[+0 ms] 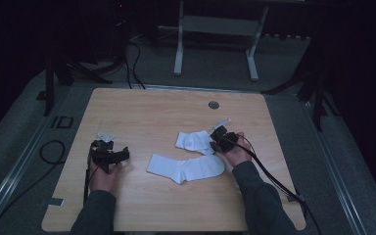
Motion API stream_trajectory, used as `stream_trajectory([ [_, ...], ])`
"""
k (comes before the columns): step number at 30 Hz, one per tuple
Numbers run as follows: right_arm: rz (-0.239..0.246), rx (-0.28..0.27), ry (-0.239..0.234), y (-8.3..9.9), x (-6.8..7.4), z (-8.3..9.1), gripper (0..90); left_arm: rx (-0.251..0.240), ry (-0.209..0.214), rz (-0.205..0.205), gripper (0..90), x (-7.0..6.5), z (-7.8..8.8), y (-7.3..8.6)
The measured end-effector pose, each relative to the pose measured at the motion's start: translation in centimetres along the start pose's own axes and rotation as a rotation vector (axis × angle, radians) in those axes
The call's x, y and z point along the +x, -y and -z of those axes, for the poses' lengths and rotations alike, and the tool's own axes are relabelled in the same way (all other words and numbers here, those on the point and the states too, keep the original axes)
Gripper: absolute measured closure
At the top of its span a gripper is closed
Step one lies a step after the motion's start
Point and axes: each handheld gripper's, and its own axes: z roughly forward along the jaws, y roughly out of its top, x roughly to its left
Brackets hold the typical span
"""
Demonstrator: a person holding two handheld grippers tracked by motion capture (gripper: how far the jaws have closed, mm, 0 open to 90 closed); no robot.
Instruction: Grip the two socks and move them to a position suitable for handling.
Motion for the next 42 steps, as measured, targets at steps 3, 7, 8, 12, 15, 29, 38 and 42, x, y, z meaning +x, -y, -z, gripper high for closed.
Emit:
stream_trajectory([
  [3, 0.025, -0.034, -0.021, -1.4, 0.8, 1.1, 69.3, 0.0, 0.0, 0.0, 14.3, 0.0, 0.0, 0.0],
  [7, 0.054, -0.051, -0.055, -2.7, 1.7, 1.3, 69.5, 0.0, 0.0, 0.0, 14.2, 0.0, 0.0, 0.0],
  [8, 0.073, -0.055, -0.073, -3.5, 2.5, 1.1, 70.0, 0.0, 0.0, 0.0, 14.2, 0.0, 0.0, 0.0],
  [12, 0.102, -0.06, -0.112, -4.5, 3.7, 0.6, 70.9, 0.0, 0.0, 0.0, 14.3, 0.0, 0.0, 0.0],
  [15, 0.129, -0.054, -0.134, -5.6, 4.9, -0.1, 70.7, 0.0, 0.0, 0.0, 14.3, 0.0, 0.0, 0.0],
  [29, 0.093, 0.044, -0.166, -6.1, 5.9, -4.4, 67.6, 0.0, 0.0, 0.0, 14.3, 0.0, 0.0, 0.0],
  [38, 0.047, 0.022, -0.145, -6.3, 5.3, -3.9, 85.1, 0.0, 0.0, 0.0, 14.3, 0.0, 0.0, 0.0],
  [42, 0.052, -0.002, -0.13, -6.5, 4.9, -2.7, 85.3, 0.0, 0.0, 0.0, 14.3, 0.0, 0.0, 0.0],
])
